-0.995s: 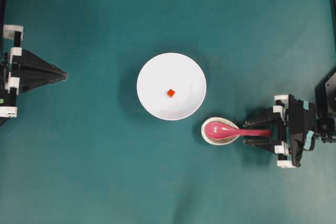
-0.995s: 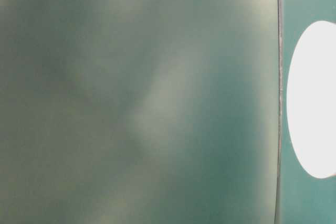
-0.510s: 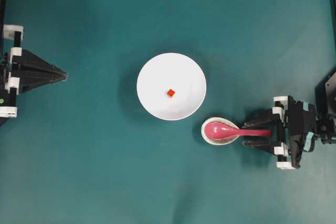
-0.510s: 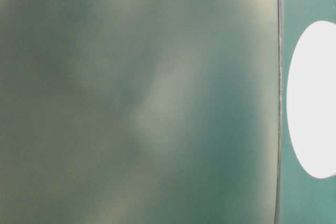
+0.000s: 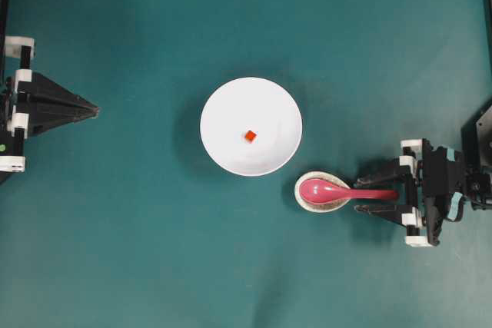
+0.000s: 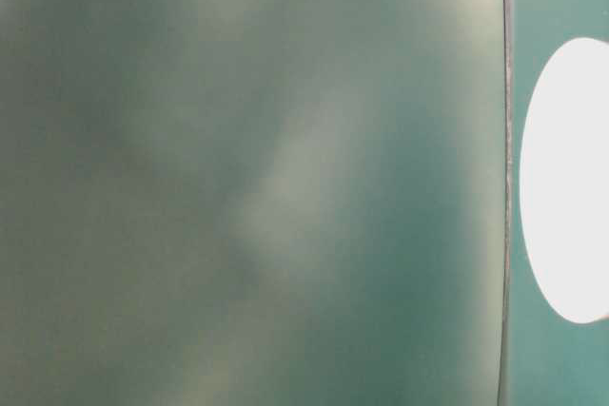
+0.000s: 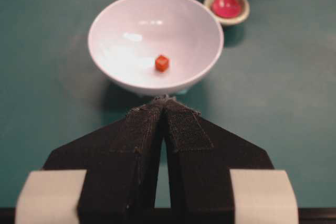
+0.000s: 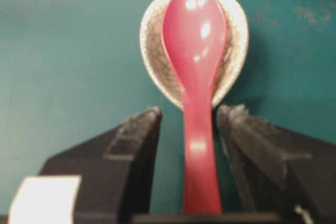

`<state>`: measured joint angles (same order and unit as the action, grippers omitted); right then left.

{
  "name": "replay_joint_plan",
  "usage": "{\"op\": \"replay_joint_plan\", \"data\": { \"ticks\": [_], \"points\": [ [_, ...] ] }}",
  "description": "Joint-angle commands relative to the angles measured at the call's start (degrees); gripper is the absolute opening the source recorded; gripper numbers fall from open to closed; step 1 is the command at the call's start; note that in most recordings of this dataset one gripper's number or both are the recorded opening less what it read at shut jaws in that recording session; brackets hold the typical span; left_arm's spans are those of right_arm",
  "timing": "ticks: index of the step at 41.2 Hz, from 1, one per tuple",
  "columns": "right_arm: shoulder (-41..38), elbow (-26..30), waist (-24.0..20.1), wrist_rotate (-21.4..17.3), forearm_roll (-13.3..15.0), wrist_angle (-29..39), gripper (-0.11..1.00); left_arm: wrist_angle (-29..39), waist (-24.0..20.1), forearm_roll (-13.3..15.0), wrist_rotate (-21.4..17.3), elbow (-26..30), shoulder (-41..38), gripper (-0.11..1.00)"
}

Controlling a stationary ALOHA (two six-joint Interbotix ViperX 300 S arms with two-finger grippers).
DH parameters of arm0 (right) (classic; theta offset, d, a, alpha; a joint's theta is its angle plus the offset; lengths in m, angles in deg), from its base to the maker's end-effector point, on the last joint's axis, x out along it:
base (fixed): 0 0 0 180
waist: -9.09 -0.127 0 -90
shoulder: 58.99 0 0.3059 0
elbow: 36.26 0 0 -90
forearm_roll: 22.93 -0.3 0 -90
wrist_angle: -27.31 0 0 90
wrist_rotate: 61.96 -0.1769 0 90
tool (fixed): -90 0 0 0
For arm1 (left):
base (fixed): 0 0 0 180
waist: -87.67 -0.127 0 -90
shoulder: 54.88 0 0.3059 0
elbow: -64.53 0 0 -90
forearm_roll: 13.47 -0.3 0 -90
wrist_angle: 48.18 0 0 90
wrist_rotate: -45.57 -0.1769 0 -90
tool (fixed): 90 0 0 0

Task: Grip the spoon and scoop the red block from the bowl with right arm.

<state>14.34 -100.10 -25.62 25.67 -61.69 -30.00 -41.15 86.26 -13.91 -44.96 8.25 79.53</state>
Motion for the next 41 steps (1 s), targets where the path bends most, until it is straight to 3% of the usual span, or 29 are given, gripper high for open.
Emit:
{"op": "replay_joint_plan", "data": {
  "ticks": [1,41],
  "points": [
    [0.6,0.1,-0.2,-0.1,-0.2,-0.6,0.54,-0.4,-0.2,-0.1,-0.2,1.4,-0.2,0.00],
    [0.6,0.3,-0.2,-0.1,-1.4,-0.4,0.36,-0.3,-0.2,-0.1,-0.2,1.3,-0.4,0.00]
  ]
}}
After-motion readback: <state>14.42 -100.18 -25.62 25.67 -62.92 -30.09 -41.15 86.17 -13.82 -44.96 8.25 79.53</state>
